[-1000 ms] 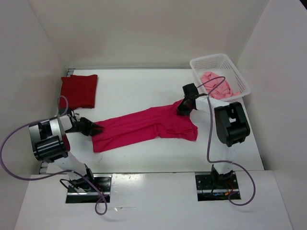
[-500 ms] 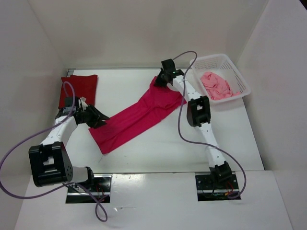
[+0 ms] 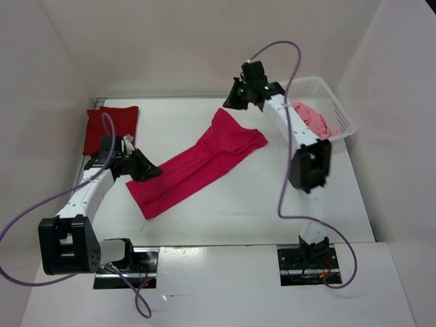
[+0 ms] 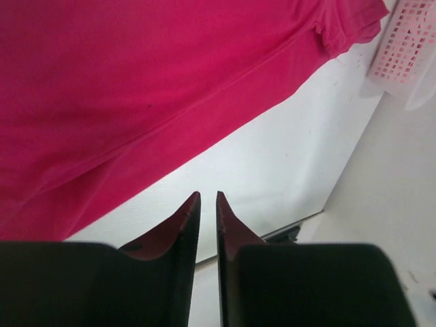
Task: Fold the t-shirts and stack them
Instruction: Rotate the tshirt 90 degrees
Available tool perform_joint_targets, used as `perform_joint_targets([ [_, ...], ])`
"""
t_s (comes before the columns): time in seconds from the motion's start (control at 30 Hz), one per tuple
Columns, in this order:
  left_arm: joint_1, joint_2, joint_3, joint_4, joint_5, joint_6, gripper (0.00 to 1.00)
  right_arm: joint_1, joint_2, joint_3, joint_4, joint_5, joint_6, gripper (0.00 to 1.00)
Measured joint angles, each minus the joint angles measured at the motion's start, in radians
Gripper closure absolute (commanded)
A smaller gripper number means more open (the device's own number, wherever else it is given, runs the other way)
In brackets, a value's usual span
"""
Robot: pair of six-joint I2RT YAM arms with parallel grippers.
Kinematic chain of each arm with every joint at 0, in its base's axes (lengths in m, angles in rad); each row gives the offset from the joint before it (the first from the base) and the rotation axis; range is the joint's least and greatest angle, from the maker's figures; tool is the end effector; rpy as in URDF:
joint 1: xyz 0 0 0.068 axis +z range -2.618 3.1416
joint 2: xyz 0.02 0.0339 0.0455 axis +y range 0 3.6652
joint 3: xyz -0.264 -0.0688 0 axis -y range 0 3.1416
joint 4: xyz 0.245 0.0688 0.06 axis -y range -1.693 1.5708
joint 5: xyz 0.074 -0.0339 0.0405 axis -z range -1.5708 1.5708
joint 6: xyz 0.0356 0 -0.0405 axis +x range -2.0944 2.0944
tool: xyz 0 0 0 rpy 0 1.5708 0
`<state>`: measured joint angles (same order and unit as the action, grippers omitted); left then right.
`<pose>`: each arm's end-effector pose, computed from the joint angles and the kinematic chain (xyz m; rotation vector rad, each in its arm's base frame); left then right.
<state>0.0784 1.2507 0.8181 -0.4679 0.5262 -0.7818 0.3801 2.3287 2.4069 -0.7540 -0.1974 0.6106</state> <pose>0.2502 0.0017 0.2337 -0.8394 2.3991 -0.9435 0.4859 0.2016 0.3161 0.1585 2.3362 0.7374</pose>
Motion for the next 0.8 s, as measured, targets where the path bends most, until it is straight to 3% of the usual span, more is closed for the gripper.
perform_joint_targets([
  [0.1,0.014,0.0,0.033,0.004,0.0,0.023,0.87,0.008,-0.384,-0.512,0.143,0.031,-0.008,1.0],
  [0.17,0.025,0.005,0.047,0.01,0.002,0.042,0.9,0.004,-0.557,-0.748,0.196,0.035,-0.007,1.0],
  [0.23,0.031,0.019,0.049,0.018,0.004,0.05,0.91,-0.015,-0.631,-0.897,0.236,0.054,-0.007,1.0],
  [0.33,0.032,0.058,0.049,0.018,0.011,0.058,0.94,-0.059,-0.595,-1.041,0.294,0.085,-0.007,1.0],
  [0.6,0.032,0.082,0.075,0.008,0.02,0.101,0.95,-0.11,-0.393,-1.136,0.311,0.16,-0.014,1.0],
  [0.8,0.032,0.082,0.074,0.003,0.036,0.102,0.91,-0.111,-0.27,-0.983,0.321,0.176,-0.013,1.0],
])
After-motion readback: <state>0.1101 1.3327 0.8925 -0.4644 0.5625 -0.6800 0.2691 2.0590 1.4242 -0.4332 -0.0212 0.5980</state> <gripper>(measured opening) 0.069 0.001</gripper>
